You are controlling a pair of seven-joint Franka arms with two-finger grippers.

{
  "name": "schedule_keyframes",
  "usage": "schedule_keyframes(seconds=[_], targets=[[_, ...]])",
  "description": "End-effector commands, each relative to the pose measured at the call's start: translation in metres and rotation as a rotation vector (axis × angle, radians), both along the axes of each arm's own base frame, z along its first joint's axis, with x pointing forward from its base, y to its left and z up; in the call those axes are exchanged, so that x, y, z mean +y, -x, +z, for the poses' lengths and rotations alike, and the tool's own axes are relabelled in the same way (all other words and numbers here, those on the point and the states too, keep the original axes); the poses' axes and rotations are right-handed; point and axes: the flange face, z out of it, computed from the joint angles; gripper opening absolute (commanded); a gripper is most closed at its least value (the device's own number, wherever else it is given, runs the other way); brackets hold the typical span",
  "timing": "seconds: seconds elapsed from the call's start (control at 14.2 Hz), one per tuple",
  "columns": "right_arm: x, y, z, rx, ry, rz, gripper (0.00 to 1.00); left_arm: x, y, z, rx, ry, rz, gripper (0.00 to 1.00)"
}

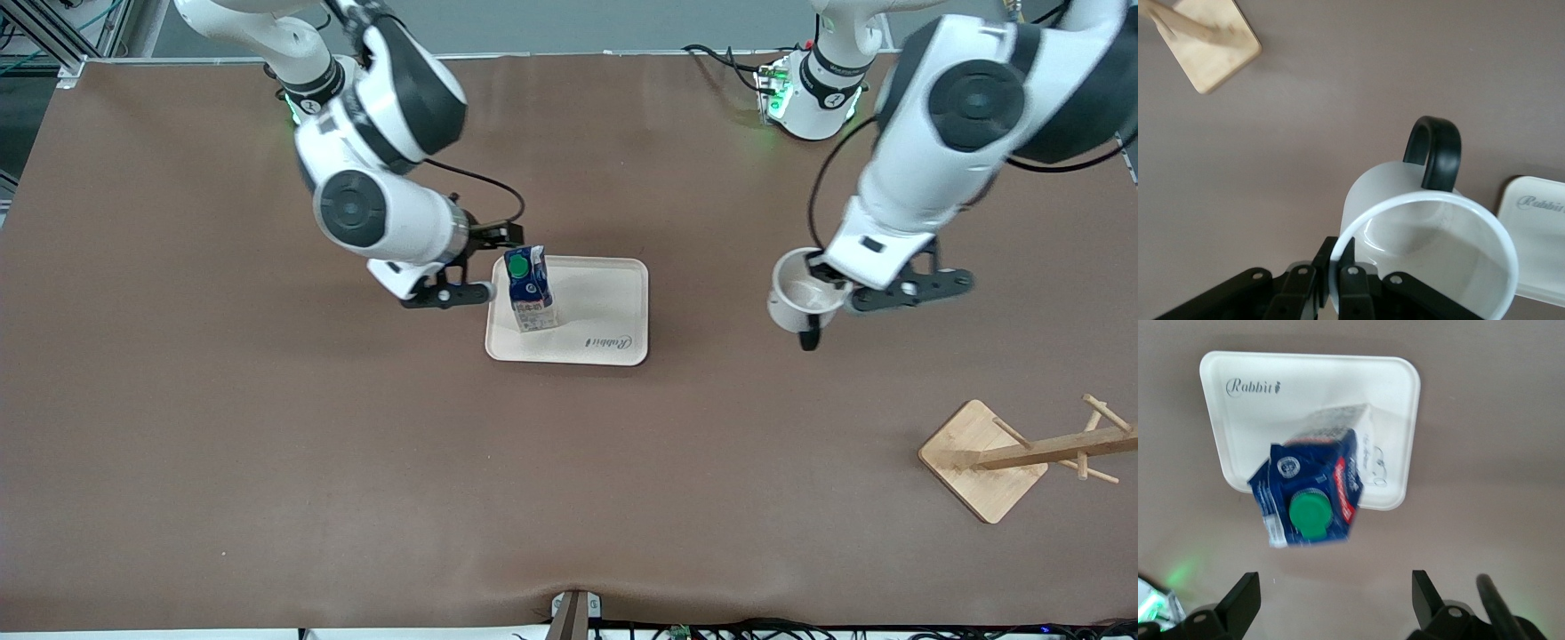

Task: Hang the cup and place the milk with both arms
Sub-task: 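Lift the mug toward the stand while the right gripper grasps the milk, then lift the milk carton with the right gripper while the left gripper nears the stand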

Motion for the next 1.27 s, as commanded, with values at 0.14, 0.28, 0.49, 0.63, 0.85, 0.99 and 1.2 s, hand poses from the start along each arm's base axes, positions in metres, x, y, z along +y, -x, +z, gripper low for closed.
schedule_keyframes(seconds=[0.14, 0.28, 0.49, 0.63, 0.85, 0.99, 1.2], targets=[[0.015, 0.019, -0.025, -0.037, -0.016, -0.032, 1.0, 0.086, -0.026, 0.023, 0.005, 0.014, -0.112, 0.0], [0.017, 0.016, -0.026, -0.056, -0.024, -0.044, 1.0, 0.119, -0.036, 0.024, 0.012, 0.023, -0.157, 0.0], [0.02, 0.016, -0.025, -0.075, -0.03, -0.051, 1.0, 0.171, -0.048, 0.023, 0.007, 0.032, -0.168, 0.0], [0.028, 0.015, -0.027, -0.126, -0.053, -0.062, 1.0, 0.186, -0.059, 0.024, 0.003, 0.041, -0.232, 0.0], [0.029, 0.022, -0.049, -0.177, -0.057, -0.075, 1.0, 0.223, -0.072, 0.014, 0.006, 0.052, -0.288, 0.0], [0.031, 0.025, -0.051, -0.185, -0.053, -0.067, 1.0, 0.23, -0.08, 0.015, -0.004, 0.056, -0.335, 0.0], [0.031, 0.026, -0.051, -0.189, -0.049, -0.062, 0.75, 0.257, -0.084, 0.012, -0.001, 0.056, -0.38, 0.0]])
